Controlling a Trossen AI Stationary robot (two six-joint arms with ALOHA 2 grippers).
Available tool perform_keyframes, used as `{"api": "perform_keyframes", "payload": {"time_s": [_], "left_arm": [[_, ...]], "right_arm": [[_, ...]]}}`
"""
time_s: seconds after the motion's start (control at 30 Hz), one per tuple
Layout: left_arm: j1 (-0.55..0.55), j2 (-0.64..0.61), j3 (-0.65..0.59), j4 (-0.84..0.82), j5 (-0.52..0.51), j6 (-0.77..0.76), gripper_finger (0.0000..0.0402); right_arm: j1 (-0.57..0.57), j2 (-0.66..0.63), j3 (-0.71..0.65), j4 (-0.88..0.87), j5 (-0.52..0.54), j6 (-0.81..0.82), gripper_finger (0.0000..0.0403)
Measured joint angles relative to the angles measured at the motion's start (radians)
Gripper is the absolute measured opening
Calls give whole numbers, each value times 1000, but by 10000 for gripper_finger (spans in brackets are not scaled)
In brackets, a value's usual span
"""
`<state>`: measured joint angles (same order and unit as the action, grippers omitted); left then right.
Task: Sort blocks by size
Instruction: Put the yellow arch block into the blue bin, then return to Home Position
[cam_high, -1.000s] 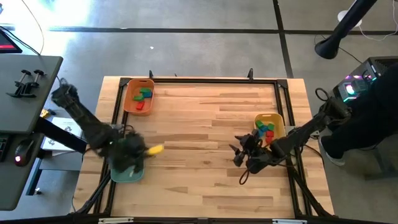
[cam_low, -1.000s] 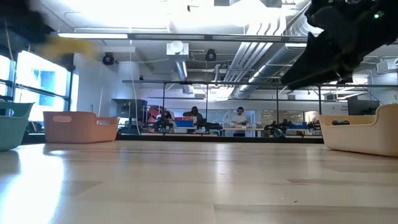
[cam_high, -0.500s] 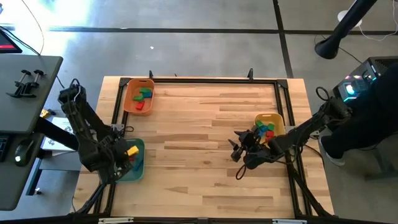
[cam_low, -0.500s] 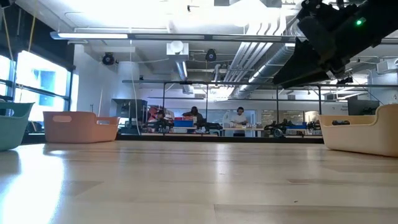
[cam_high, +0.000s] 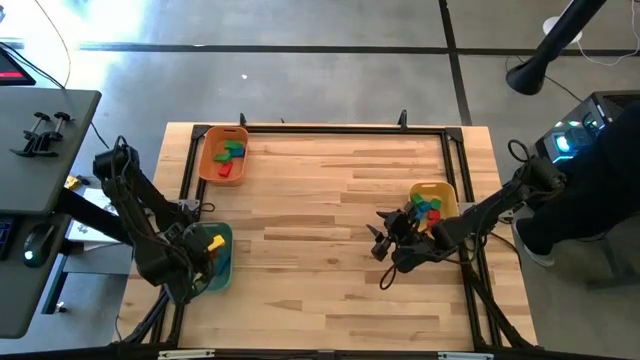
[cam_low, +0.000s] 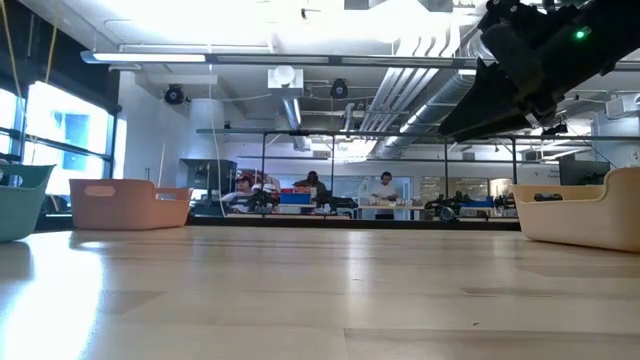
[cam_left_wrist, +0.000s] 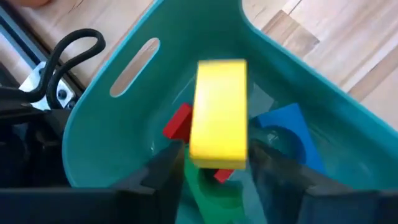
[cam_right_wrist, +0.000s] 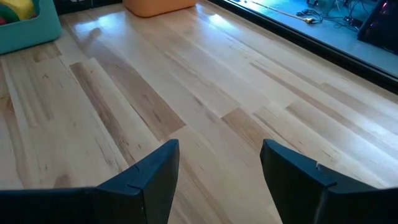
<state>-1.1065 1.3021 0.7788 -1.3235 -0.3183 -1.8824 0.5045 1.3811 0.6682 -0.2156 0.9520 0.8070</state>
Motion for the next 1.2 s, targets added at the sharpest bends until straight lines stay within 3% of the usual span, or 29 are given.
{"api": "perform_keyframes", "payload": {"time_s": [0.2, 0.3, 0.4, 0.5, 0.6, 0.67, 0.73, 0.8, 0.87, 1.0, 1.1, 1.2], "left_arm": [[0, -65, 0, -8, -3, 39, 231], [8, -127, 0, -10, -49, 98, 248], [48, -201, 0, 38, -166, 216, 251], [112, -267, 0, 165, -331, 413, 251], [180, -311, -21, 366, -505, 713, 247], [228, -330, -70, 539, -602, 939, 241], [283, -349, -141, 757, -628, 1164, 236], [351, -375, -227, 1001, -596, 1384, 229], [432, -407, -321, 1251, -501, 1578, 222], [646, -487, -477, 1719, -185, 1859, 202], [808, -546, -531, 1875, -23, 1981, 188], [957, -619, -532, 1856, 74, 2040, 176]], "right_arm": [[-2, -1, 0, 1, -18, 19, 220], [-29, -9, 0, 4, -138, -26, 220], [-81, -12, 0, 13, -304, -102, 220], [-139, -12, -5, 69, -462, -268, 220], [-193, -12, -43, 266, -568, -527, 215], [-249, -12, -73, 471, -742, -683, 205], [-310, -12, -98, 626, -914, -798, 187], [-373, -25, -113, 691, -977, -881, 162], [-450, -67, -119, 679, -978, -922, 131], [-592, -198, -149, 626, -1086, -912, 71], [-647, -336, -176, 541, -1183, -893, 32], [-663, -486, -225, 466, -1189, -866, 6]]}}
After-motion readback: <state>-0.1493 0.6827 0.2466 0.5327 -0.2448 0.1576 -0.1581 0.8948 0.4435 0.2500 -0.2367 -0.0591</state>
